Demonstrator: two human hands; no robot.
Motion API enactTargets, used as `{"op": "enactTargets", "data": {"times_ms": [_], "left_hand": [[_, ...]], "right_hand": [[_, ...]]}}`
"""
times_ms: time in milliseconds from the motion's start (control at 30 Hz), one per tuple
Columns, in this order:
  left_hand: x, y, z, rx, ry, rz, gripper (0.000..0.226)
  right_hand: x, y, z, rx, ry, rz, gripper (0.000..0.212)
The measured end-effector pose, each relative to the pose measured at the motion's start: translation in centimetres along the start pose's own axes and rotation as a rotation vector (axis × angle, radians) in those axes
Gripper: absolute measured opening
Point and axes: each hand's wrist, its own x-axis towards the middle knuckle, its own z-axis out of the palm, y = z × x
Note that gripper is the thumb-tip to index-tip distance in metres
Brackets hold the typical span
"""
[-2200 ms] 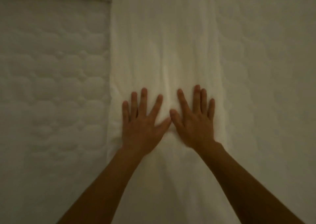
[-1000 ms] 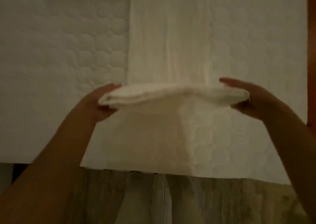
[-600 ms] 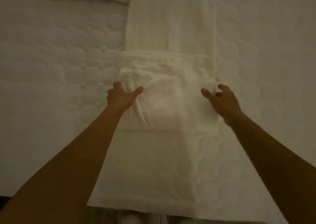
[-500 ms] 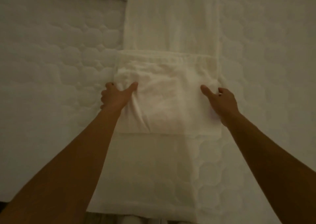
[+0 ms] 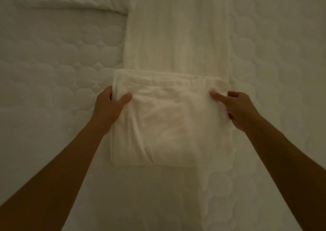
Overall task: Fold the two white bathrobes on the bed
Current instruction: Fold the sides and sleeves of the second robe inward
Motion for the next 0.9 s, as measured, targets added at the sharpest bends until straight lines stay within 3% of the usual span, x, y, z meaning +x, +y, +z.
{"op": "enactTargets", "data": {"times_ms": [100,200,267,367,433,500,567,633,733,833,900], "left_hand": [[-0.4,0.4,-0.4,-0.101,-0.021,0.022,0.024],[0.2,1.9,-0.5,-0.492,-0.082,-0.101,0.016],[1.8,2.6,0.0,-0.565,-0.051,-0.113,0.016],[5.1,2.8,1.1,-0.287,0.015,-0.067,0.045],[5.9,2.9,2.3,0.185,0.087,-0.029,0.075],[4.2,4.0,4.1,0.553,0.221,0.2,0.083],[1.6,4.5,6.6,0.685,0.167,0.591,0.076],[-0.2,1.8,8.2,0.852,-0.044,0.785,0.069],[-0.4,-3.6,6.2,1.035,-0.148,0.741,0.068],[-0.4,-4.5,5.4,1.009,-0.055,0.674,0.066],[-1.9,-2.7,6.9,0.972,0.045,0.59,0.067]], "right_hand": [[-1.3,-0.8,-0.7,0.102,-0.176,-0.04,0.025],[-1.0,-2.1,-1.5,0.227,-0.069,-0.243,0.024],[0.3,-3.2,-1.6,0.208,0.015,-0.304,0.028],[3.3,-4.0,-0.9,-0.091,0.139,-0.314,0.039],[4.0,-3.7,0.4,-0.378,0.347,-0.289,0.057],[2.4,-2.8,3.4,-0.535,0.446,-0.459,0.071],[0.4,-1.0,7.0,-0.689,0.337,-0.735,0.074],[-0.6,2.1,8.9,-0.99,0.168,-0.828,0.07],[0.0,5.8,7.1,-1.225,0.166,-0.734,0.067],[0.3,5.9,5.9,-1.157,0.275,-0.53,0.07],[-1.3,5.3,7.4,-1.097,0.316,-0.558,0.073]]}}
